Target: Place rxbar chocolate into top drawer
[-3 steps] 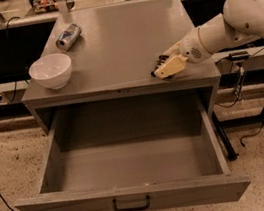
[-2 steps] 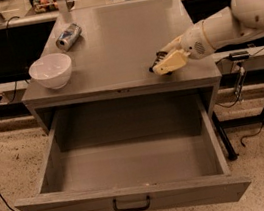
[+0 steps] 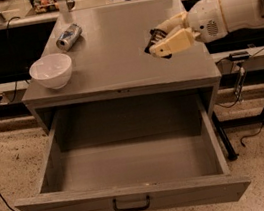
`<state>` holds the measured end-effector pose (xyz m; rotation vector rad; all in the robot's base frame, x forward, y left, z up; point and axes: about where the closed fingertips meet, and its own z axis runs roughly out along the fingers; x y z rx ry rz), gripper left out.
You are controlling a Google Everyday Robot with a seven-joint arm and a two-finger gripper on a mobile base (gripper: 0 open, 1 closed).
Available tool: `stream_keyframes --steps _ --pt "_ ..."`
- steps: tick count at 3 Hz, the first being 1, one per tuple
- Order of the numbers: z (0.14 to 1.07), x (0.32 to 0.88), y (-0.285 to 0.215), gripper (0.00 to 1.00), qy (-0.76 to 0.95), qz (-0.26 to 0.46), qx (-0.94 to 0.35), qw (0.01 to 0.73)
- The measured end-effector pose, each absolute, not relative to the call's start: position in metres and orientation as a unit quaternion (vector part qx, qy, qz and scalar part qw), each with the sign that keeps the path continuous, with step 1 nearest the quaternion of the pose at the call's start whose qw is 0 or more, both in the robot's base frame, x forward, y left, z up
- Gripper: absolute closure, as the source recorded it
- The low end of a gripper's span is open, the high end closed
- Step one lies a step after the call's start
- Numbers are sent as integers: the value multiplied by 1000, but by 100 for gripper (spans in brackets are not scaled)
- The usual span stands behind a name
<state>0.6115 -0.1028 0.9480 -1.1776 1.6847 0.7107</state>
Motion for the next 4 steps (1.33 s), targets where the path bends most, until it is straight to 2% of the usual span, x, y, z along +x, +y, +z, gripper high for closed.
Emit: stream_keyframes --steps 2,3,4 --pt "948 595 -93 100 669 271 -516 462" --pt "930 588 -83 100 671 291 -508 455" --pt "879 535 -46 100 679 348 -480 433"
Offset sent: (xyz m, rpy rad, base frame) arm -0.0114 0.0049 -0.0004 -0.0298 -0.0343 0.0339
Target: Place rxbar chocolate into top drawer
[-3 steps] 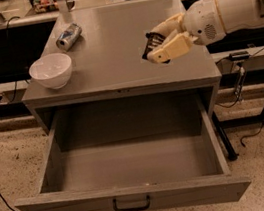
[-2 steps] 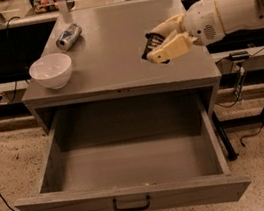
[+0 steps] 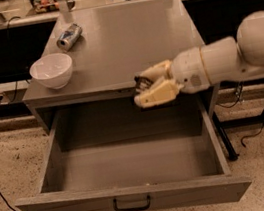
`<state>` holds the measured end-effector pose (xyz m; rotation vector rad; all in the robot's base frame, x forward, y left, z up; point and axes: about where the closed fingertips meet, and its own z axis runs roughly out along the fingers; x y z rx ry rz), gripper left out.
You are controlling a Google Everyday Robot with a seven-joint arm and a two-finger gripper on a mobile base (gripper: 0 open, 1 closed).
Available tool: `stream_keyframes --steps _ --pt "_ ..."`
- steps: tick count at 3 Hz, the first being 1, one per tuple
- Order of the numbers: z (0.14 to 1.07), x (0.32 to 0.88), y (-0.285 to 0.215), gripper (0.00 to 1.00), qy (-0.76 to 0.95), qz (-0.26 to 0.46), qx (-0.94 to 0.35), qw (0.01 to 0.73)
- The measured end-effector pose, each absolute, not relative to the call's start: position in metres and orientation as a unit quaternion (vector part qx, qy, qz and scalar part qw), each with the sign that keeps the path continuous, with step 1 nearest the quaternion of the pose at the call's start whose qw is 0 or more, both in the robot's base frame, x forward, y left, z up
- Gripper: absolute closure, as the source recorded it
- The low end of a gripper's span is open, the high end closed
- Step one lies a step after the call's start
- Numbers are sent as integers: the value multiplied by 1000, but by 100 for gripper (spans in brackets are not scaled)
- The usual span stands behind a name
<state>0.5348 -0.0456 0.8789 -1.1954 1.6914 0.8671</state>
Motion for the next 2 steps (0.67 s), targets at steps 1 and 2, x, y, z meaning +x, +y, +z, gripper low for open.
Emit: stream_keyframes --steps 1,2 --pt "830 508 -37 100 686 349 -490 410" --pt "823 503 -35 100 688 351 -491 403"
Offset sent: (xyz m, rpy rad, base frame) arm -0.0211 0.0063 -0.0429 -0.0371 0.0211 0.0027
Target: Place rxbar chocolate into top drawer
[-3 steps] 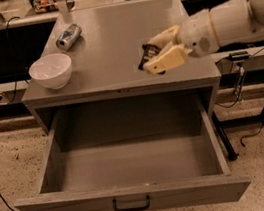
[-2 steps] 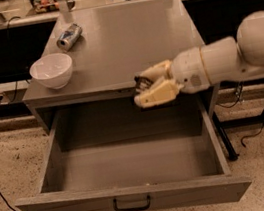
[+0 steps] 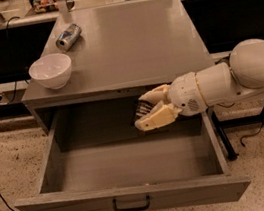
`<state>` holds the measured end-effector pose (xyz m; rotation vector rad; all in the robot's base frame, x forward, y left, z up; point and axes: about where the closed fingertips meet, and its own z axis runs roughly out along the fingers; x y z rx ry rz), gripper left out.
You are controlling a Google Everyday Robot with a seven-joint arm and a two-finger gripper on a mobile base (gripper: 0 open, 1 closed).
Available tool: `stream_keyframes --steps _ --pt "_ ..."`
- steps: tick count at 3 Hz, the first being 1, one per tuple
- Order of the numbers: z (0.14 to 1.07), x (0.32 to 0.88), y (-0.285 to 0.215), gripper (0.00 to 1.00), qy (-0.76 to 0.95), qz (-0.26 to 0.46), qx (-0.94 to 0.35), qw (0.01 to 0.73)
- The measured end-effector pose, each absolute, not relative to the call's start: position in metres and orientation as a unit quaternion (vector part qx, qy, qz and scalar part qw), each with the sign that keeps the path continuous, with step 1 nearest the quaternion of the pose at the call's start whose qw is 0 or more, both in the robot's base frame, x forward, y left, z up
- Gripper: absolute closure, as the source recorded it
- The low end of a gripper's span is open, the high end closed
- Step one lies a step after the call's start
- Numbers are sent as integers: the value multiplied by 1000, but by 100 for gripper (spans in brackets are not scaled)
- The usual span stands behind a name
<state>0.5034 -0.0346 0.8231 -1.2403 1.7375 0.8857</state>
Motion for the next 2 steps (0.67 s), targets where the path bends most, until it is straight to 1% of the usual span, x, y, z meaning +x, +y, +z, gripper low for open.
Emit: stream_keyframes --steps 1,2 --pt "779 507 -16 100 706 294 -512 391" --pt "704 503 -3 100 733 226 -536 352"
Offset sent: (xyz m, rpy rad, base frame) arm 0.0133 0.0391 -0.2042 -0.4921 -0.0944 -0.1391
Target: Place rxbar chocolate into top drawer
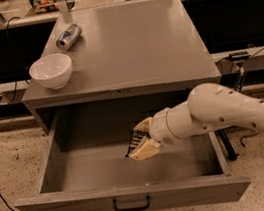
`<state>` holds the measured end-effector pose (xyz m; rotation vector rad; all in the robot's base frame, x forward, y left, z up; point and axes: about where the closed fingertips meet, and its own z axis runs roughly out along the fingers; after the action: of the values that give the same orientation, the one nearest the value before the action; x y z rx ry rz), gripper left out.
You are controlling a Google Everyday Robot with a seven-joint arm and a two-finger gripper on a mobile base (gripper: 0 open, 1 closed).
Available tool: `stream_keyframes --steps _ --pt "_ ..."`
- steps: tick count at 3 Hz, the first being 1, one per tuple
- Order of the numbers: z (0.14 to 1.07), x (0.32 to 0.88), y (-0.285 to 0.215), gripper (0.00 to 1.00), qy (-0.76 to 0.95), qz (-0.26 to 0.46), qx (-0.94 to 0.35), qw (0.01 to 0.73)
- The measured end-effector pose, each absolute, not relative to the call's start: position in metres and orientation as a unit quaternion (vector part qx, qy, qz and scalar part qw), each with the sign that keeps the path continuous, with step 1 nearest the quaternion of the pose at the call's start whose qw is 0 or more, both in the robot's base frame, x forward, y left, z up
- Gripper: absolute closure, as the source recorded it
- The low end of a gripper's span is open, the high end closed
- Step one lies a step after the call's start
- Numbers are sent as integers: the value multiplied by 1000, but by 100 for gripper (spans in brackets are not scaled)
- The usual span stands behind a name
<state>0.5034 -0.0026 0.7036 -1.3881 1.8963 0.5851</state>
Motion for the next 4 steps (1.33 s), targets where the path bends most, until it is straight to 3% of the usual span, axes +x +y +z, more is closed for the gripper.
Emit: stream_keyframes --steps 1,3,4 --pt "652 511 -6 100 746 209 -528 347" --pt "592 524 -7 60 743 299 -489 345" --pt "596 523 -7 29 743 299 -489 345"
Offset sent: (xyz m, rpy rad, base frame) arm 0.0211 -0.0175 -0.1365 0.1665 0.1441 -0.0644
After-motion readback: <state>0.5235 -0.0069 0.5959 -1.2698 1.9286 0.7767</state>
